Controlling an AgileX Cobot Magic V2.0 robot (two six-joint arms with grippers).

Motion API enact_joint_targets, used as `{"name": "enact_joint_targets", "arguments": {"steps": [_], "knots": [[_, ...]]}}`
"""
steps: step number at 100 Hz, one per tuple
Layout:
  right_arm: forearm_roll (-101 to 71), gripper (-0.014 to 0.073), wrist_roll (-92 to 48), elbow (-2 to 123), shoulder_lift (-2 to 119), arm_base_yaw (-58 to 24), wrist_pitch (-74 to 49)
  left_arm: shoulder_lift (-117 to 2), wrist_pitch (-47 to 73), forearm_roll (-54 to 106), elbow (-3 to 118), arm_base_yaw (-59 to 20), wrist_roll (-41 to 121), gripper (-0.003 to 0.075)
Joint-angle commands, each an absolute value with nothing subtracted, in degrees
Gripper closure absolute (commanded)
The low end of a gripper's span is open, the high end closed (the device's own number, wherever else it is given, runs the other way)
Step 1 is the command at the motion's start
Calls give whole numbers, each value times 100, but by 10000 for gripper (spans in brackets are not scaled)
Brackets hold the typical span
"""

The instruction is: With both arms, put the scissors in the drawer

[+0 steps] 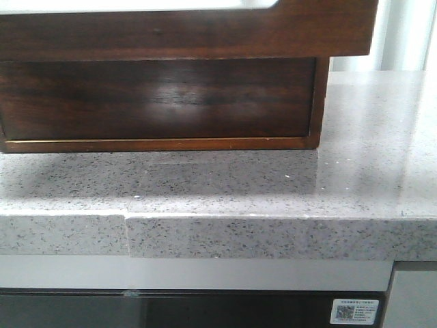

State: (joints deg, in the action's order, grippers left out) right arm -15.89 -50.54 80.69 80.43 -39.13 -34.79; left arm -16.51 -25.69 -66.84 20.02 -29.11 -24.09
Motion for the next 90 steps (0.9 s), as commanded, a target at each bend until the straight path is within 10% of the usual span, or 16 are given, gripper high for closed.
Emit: {"name": "enact_joint_targets", "arguments": {"steps": [1, 90], "knots": [[-1639, 654, -4880, 8208, 7491, -3917, -3228, -1560, -2242, -6416, 2174, -2960, -2749, 742], [-2225, 654, -4690, 2420, 825, -3906, -504, 195, -636, -5426, 731, -2960, -4221, 739]]}}
